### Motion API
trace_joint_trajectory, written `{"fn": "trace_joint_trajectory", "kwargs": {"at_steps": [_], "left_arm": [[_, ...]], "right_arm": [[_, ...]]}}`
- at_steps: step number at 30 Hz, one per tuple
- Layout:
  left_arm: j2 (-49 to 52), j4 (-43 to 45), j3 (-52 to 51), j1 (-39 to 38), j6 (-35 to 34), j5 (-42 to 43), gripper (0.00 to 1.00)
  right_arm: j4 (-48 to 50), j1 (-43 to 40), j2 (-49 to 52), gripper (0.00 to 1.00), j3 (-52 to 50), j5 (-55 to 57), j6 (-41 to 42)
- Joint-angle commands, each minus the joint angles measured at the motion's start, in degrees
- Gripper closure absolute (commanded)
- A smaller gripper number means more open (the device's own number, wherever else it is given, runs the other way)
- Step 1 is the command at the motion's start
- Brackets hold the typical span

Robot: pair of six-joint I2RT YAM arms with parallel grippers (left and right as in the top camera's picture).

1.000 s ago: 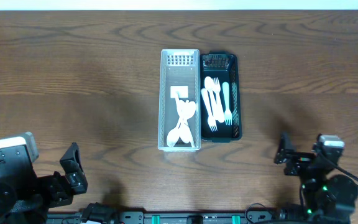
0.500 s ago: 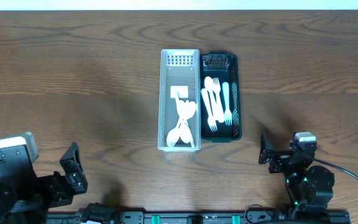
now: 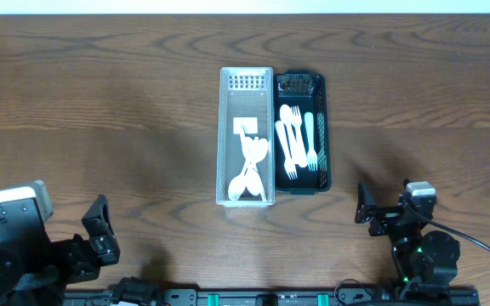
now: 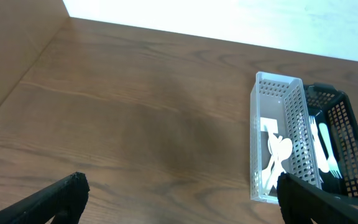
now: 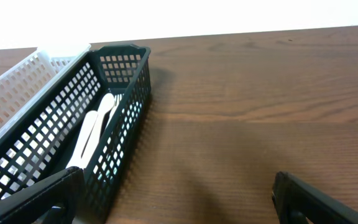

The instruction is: Pack container

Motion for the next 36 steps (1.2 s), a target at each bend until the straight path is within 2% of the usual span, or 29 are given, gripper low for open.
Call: {"fn": "trace_joint_trajectory", "kwargs": {"at_steps": [1,19,24,28,32,36], "left_arm": [[-0.13,0.17,0.26,0.24,0.70,-0.70,0.02],[-0.07,0.17,0.00,0.24,0.70,-0.70,0.02],[-1.60,0.81,-4.63,1.44,1.42,-1.66,0.02],[-6.97,11.65,-14.14,3.78,1.46,-2.25,0.02],[-16.63,29.83,-29.97,4.85,1.33,-1.51,0.02],[-26.05,40.94,-44.35,4.85,1.36,-1.57,0.02]], "right_arm": [[0.13,0.48,-0.52,0.01,-0.37,-0.26,-0.59],[0.11,0.48,-0.52,0.01,-0.37,-0.26,-0.59],[0.11,0.48,-0.52,0.01,-0.37,-0.26,-0.59],[0.13,0.48,-0.52,0.01,-0.37,-0.26,-0.59],[0.13,0.48,-0.52,0.01,-0.37,-0.26,-0.59],[0.13,0.48,-0.52,0.01,-0.37,-0.26,-0.59]]}}
